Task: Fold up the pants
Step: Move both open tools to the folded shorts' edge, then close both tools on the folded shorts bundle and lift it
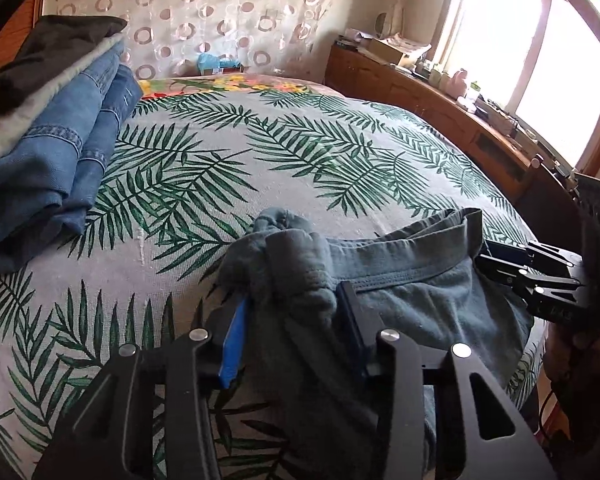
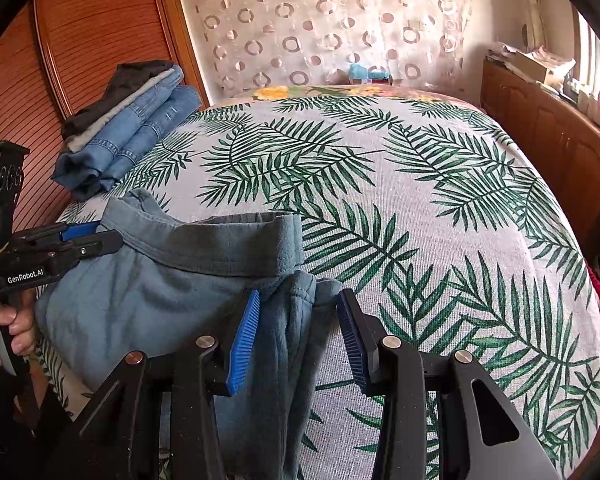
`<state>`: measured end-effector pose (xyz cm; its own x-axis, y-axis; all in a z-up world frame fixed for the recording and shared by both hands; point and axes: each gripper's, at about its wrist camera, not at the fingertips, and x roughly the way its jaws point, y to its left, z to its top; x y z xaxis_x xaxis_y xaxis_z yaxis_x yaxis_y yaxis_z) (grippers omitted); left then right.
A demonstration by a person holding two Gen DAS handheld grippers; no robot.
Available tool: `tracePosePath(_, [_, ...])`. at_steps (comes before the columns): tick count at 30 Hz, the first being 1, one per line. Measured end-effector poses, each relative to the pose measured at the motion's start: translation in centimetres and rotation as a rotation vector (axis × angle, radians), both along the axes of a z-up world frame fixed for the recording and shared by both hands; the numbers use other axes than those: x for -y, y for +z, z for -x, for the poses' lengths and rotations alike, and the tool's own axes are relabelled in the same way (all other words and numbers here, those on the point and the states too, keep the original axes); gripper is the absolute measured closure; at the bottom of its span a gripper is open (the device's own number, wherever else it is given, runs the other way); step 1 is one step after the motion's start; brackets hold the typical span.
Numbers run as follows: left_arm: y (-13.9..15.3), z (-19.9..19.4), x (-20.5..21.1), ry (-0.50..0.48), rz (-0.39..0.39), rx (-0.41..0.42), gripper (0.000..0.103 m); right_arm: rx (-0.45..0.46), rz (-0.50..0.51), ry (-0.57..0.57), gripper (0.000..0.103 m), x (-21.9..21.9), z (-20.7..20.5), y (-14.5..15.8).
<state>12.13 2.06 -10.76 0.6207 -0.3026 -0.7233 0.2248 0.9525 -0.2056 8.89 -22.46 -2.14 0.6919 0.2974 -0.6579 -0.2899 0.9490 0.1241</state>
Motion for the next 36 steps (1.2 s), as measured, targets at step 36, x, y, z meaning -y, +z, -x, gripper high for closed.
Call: tracePosePath(36, [7.5,6.0,1.6,-0.031,0.010,0.259,0.087,0.149,-0.090,0.076,0.093,0.8,4.0,3.0])
